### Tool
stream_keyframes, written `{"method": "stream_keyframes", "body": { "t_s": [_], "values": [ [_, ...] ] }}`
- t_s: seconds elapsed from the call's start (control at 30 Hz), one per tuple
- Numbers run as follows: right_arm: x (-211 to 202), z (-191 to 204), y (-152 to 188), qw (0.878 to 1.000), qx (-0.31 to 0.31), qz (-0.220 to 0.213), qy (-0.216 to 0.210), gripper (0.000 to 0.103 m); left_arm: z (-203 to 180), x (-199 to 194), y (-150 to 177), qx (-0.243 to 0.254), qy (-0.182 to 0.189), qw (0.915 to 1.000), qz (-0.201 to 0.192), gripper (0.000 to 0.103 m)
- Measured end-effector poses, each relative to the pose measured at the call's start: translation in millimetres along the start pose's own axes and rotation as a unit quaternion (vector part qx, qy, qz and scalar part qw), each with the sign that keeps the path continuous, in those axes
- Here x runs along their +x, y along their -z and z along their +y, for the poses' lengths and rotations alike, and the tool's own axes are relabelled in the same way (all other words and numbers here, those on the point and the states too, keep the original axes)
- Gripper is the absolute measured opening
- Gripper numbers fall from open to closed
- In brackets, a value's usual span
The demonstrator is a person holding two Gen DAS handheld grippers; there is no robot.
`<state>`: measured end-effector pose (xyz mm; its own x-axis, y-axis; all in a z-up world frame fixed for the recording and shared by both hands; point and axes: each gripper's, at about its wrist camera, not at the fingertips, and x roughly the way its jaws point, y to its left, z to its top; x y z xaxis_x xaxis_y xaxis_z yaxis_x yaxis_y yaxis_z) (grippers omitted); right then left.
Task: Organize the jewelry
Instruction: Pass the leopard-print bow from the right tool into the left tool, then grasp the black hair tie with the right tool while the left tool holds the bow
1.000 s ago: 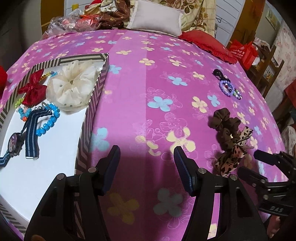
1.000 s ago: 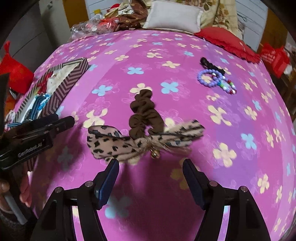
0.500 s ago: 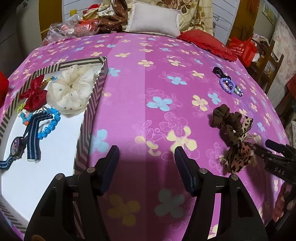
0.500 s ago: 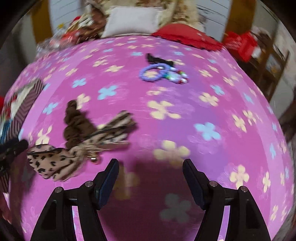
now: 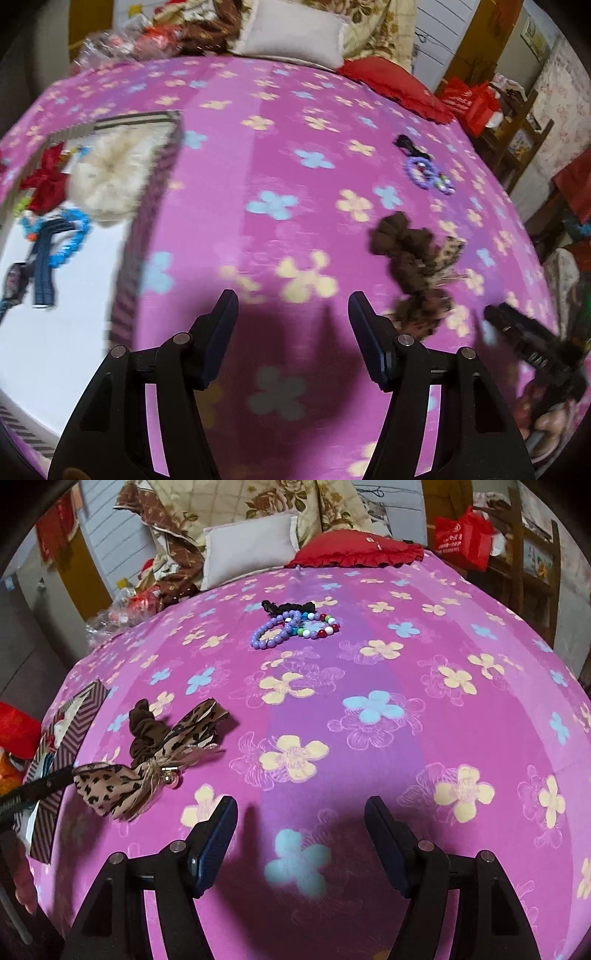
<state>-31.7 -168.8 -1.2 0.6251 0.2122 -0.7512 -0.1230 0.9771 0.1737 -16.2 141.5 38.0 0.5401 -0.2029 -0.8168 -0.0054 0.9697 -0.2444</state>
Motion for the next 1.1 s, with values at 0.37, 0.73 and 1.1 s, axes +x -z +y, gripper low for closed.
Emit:
{"method": "stream_keyframes", "body": {
  "t_s": [0.37, 0.73, 1.1],
  "values": [
    [-5.9, -3.5, 11.3, 1.0, -0.023, -0.018, -0.007, 0.072, -68.9, 48.9, -54.6, 0.031, 0.058, 0.9973, 0.033, 0.062],
    [-2.8, 2.2, 11.6, 0.999, -0.04, -0.016, 0.006, 0.077, -75.2, 63.4, -46.8, 0.049, 0.051, 0.9961, 0.053, 0.017],
    [7.6, 33.2, 3.4, 0.997, -0.071, 0.031, 0.031, 0.079, -8.3, -37.0, -44.5, -0.009, 0.138, 0.9896, -0.04, 0.016]
  ]
}}
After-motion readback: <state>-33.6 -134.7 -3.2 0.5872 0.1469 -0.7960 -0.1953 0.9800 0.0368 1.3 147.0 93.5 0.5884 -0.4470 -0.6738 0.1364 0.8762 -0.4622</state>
